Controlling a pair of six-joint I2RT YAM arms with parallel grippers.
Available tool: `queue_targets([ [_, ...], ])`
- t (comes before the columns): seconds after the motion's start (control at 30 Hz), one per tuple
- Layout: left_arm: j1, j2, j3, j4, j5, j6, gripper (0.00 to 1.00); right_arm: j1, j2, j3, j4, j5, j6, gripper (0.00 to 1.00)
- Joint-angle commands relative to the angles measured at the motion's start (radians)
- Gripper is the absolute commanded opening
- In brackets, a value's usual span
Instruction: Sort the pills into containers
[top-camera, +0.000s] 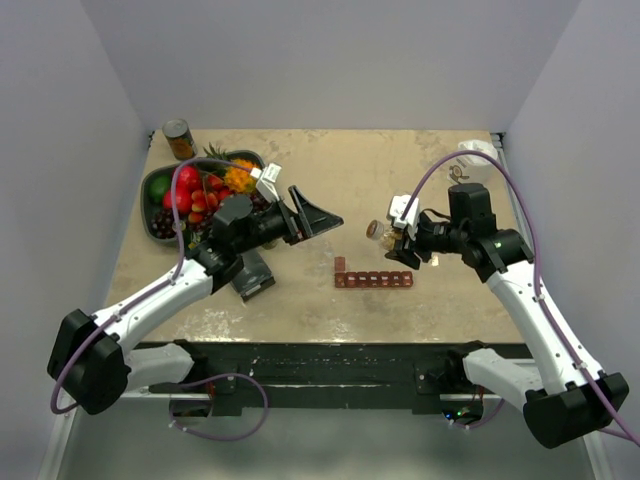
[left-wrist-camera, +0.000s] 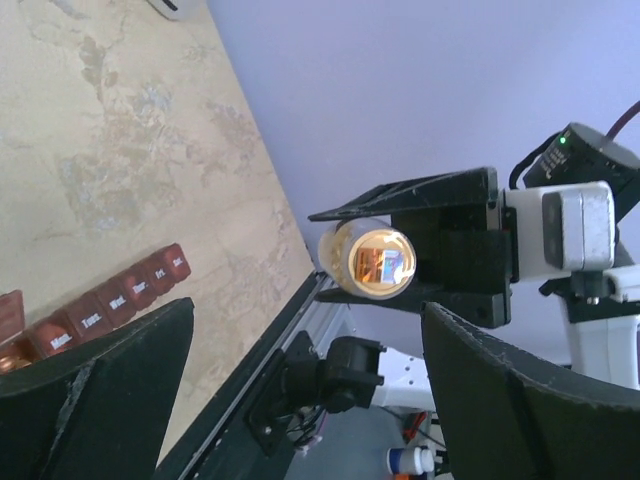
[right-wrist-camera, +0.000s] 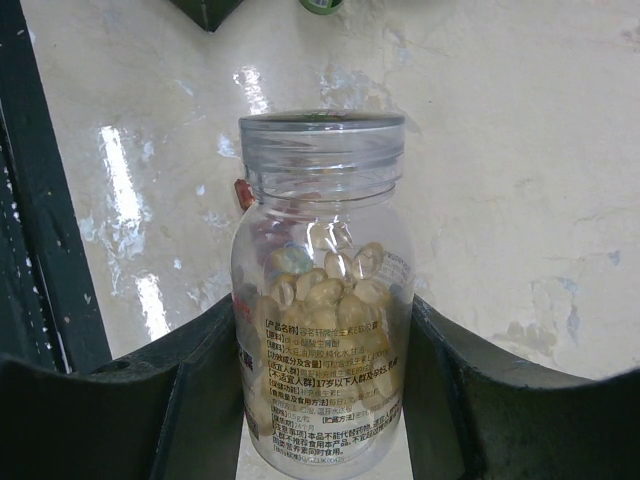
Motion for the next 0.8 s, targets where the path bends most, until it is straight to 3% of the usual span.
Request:
queue_targets([
  [0.0, -0.028, 0.043, 0.096, 0.014, -0.039, -0.081, 0.99, 0.001, -0.002, 0.008, 0.045, 0.004, -0.018, 0.0],
  [0.5, -0.163, 0.251, 0.363, -0.144, -0.053, 0.2, 0.99, 0.001, -0.012, 0.016, 0.035, -0.026, 0.002, 0.0],
  [0.6, -0.172, 0.263, 0.378, -0.154, -0.034, 0.229, 0.94, 0.001, -0.009, 0.016, 0.037, -0.026, 0.004, 0.0],
  [0.77, -0.179, 0.28, 0.397, -0.168, -0.005, 0.266, 0.76, 0.001, -0.007, 0.014, 0.04, -0.028, 0.008, 0.0],
])
